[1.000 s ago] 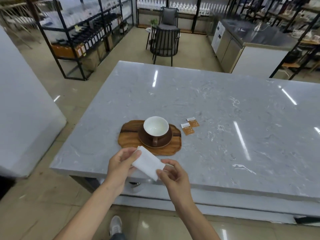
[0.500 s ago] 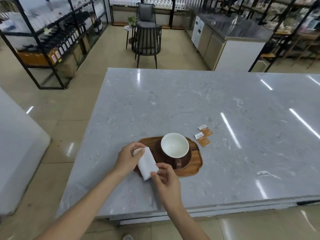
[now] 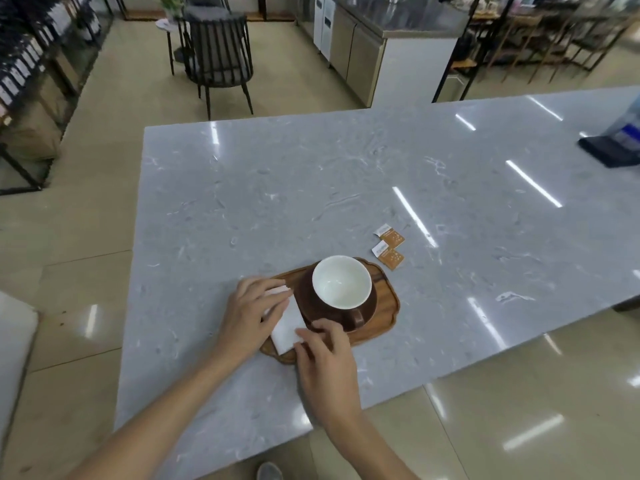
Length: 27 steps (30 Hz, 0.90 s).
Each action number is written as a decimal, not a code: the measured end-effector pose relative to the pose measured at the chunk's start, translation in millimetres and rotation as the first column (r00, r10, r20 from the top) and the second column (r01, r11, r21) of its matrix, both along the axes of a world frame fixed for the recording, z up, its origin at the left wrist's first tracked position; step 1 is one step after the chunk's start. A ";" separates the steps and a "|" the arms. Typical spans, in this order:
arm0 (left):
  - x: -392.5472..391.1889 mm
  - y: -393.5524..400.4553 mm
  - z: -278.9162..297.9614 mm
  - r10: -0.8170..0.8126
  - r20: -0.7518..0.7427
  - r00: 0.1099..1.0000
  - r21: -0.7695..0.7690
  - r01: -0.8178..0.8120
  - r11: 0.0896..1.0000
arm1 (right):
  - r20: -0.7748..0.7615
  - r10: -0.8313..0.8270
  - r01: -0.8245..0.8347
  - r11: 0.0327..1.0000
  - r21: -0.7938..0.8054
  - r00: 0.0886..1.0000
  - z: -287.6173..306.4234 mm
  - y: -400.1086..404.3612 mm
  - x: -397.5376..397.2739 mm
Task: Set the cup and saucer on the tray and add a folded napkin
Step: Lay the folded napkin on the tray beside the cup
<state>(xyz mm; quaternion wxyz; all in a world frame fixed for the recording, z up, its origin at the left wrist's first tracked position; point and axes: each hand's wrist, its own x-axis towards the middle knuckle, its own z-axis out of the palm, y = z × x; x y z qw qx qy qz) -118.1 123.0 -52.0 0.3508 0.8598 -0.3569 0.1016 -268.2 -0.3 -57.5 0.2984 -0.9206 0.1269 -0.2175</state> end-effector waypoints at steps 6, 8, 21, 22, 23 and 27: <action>5.3 20.1 -10.4 -0.195 -0.129 0.972 0.133 0.212 0.968 | 0.065 0.188 -0.178 0.976 -0.125 0.980 -21.0 -2.3 -7.1; 9.6 25.4 -10.9 -0.233 -0.156 0.960 0.192 0.261 0.946 | 0.066 0.169 -0.161 0.981 -0.110 0.983 -22.5 -1.3 -7.7; 20.2 17.2 -14.9 -0.226 -0.206 0.952 0.365 0.289 0.885 | 0.077 -0.092 0.088 0.995 0.052 0.993 -24.6 20.0 7.1; 21.5 16.8 -15.7 -0.228 -0.212 0.950 0.362 0.294 0.885 | 0.076 -0.096 0.092 0.995 0.046 0.992 -25.2 20.5 7.9; 22.8 16.3 -16.1 -0.232 -0.219 0.948 0.358 0.299 0.884 | 0.076 -0.098 0.095 0.995 0.040 0.992 -25.5 20.6 8.7; 28.9 13.4 -14.5 -0.252 -0.216 0.943 0.365 0.317 0.875 | 0.081 -0.107 0.105 0.994 0.030 0.991 -25.9 20.7 10.7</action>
